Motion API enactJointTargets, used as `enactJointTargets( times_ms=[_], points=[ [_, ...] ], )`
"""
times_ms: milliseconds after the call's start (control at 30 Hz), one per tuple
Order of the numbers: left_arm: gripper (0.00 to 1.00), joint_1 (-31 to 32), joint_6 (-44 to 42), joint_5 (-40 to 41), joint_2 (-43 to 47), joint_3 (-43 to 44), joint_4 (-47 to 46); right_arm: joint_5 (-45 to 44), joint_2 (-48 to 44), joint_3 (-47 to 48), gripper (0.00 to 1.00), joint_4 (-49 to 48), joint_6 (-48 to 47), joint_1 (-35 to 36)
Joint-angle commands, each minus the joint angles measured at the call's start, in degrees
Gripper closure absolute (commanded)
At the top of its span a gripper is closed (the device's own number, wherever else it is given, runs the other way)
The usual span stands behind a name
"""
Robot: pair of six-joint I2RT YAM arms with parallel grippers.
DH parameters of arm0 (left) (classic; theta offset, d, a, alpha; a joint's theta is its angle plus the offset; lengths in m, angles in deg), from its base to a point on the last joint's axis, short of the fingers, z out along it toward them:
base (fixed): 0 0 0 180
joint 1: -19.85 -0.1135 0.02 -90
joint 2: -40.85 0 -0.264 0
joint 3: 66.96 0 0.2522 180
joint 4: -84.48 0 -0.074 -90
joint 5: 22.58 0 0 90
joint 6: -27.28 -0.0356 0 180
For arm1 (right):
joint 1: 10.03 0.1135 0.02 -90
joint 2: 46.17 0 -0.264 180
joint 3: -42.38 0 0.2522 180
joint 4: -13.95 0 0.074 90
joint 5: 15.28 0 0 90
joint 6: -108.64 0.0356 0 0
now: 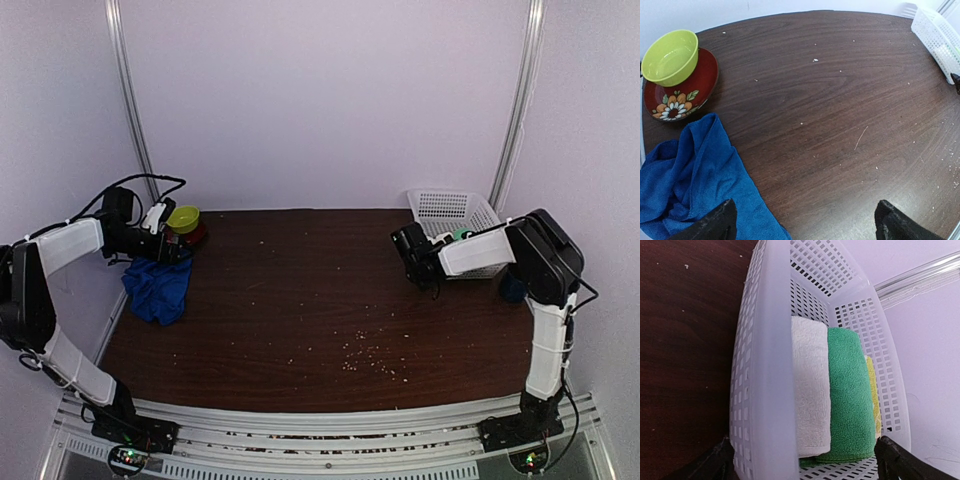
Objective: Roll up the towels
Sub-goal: Move the bin to the corner of the board, then move the towel to the center of the board.
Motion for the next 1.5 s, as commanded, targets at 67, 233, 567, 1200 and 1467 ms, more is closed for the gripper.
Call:
enactJointTargets(
  times_ms=[67, 233, 567, 1200, 1467],
  points=[
    [0.02, 0.0, -0.4, -1.2, -0.8, -0.4, -2.5, -2.0, 2.7, 4.1, 0.02, -1.7, -4.7, -3.6],
    [0.02, 0.0, -0.5, -0.3, -0.6, -0.3, -2.5, -2.7, 4.2, 6.2, 0.02, -2.4, -7.3, -6.1],
    [0.02, -0.4, -6.8, 8.8, -0.2, 2.6, 1.8, -4.0, 2.9, 6.6, 0.0, -2.5, -8.5, -7.8],
    [0.06, -13.2, -14.3, 14.9, -4.3, -0.2, 6.7, 10.3, -13.5, 13.1, 0.0, 12.1, 2.9, 12.6],
    [0.36, -13.4, -13.5, 14.3, -9.8, 2.2, 6.5, 9.1, -14.4, 13.1, 0.0, 14.1, 5.3, 21.3]
  ],
)
